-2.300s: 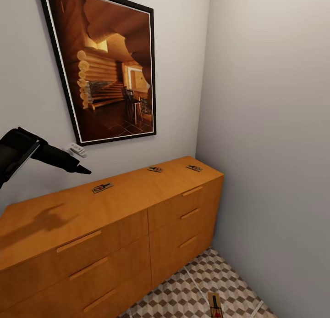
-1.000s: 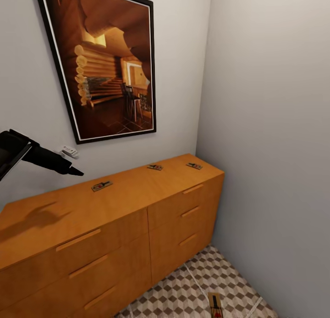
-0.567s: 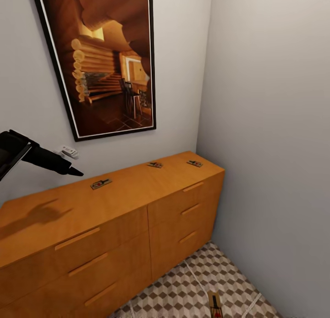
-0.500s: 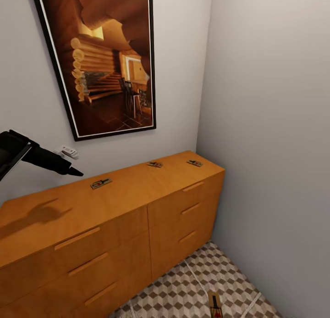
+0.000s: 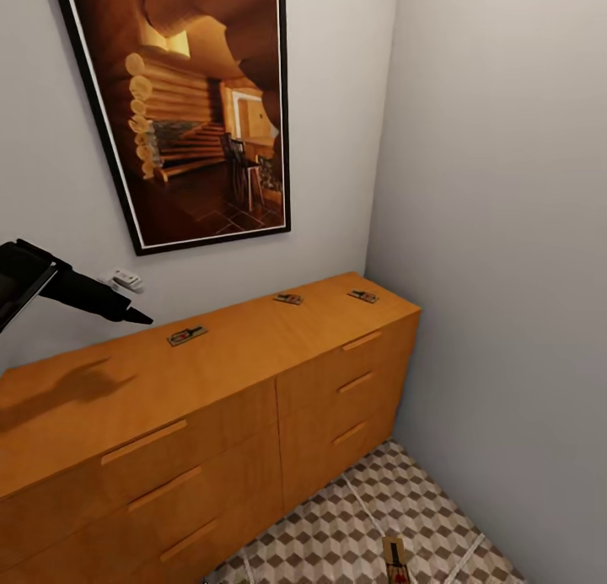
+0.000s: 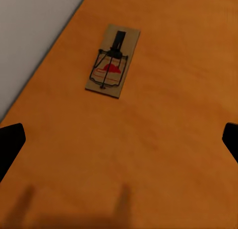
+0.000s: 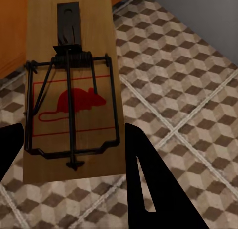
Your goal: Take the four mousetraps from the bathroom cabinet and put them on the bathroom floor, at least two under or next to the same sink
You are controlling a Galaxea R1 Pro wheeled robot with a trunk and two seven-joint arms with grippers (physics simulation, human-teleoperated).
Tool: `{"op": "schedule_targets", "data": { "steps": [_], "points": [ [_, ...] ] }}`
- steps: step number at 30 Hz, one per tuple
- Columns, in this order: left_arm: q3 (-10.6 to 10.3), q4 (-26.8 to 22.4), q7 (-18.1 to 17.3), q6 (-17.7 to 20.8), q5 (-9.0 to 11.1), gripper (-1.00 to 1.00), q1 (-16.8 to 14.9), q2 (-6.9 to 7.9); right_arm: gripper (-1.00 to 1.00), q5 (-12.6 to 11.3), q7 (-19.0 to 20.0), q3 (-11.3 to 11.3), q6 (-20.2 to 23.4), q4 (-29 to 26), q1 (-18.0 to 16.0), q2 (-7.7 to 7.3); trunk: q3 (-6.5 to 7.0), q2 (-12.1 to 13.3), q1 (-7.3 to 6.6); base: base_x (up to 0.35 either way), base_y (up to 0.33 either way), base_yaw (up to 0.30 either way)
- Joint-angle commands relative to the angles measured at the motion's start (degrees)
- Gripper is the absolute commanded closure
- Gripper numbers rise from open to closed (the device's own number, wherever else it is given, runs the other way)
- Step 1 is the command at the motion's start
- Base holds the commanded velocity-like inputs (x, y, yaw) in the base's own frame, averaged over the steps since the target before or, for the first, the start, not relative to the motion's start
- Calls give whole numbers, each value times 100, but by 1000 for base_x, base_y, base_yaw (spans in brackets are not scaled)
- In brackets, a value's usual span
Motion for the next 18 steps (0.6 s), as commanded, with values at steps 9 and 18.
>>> {"op": "schedule_targets", "data": {
  "steps": [9, 18],
  "points": [
    [-14, 120, -19, 33, -14, -100, -8, 5, 100, 27, -31, -27, -17, 4, -4, 2, -88, -4, 0, 2, 2, 0],
    [-16, 170, -18, 27, -17, -100, -2, 5, 100, 27, -31, -27, -17, 4, -4, 2, -170, -4, 0, 74, 20, 0]
  ]
}}
